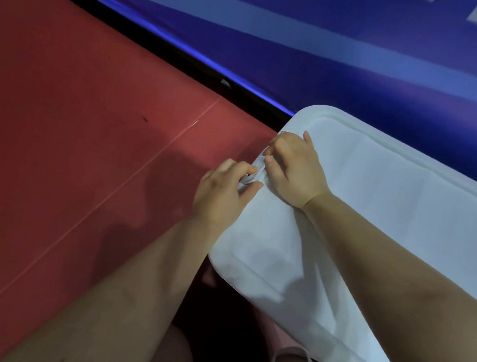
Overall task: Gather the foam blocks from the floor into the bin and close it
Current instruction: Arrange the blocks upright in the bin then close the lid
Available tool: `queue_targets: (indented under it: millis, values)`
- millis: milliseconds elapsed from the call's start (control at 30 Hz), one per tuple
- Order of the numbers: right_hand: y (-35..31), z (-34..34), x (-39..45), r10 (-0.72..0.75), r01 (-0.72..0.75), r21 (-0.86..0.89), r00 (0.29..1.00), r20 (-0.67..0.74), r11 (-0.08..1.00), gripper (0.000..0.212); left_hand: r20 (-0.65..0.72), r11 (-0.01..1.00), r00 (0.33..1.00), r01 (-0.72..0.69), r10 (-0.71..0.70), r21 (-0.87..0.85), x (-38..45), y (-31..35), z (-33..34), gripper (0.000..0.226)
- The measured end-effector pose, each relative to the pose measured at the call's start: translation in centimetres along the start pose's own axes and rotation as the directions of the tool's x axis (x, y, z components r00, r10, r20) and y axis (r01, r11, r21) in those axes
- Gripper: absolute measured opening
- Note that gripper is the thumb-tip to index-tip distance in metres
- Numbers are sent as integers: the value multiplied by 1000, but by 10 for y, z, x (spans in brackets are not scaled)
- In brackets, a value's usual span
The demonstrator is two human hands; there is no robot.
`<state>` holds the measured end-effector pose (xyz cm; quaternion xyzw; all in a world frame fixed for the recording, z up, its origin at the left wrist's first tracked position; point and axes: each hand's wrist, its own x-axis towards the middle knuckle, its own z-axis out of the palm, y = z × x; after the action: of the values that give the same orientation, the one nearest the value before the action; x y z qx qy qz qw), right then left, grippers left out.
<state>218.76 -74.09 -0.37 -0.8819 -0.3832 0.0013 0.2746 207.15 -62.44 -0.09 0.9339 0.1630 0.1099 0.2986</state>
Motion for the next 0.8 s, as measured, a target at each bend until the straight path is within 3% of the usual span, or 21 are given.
queue_targets:
  millis: [100, 167, 267, 367, 500, 600, 733, 800]
  values:
    - [-5, -12, -16, 78, -68, -83, 988, 130, 994, 36, 68, 989, 997, -43, 34, 142, 2, 13, -4, 41]
    - [-1, -30, -40, 194, -177, -136, 973, 127, 975, 50, 105, 979, 993, -77, 58, 190, 6, 32, -4, 45]
    - [16, -67, -86, 432, -431, -134, 902, -25, 892, 46, 218, 934, 946, -285, 239, 215, 14, 84, 11, 43]
    - [38, -107, -139, 563, -592, -150, 803, -196, 792, 39, 448, 832, 792, -530, 415, 166, 9, 156, 41, 40]
    - [71, -147, -219, 691, -766, -81, 615, -378, 638, 40, 528, 687, 612, -723, 589, 73, -15, 242, 93, 41]
    - [91, -160, -273, 747, -840, 61, 443, -496, 539, 39, 572, 619, 522, -785, 633, 32, -35, 290, 129, 42]
    - [107, -160, -329, 876, -892, 257, 245, -415, 371, 49, 610, 575, 439, -817, 659, -33, -59, 329, 164, 43]
    - [112, -156, -347, 936, -869, 409, 150, -320, 279, 65, 628, 561, 404, -826, 665, -62, -67, 341, 180, 42]
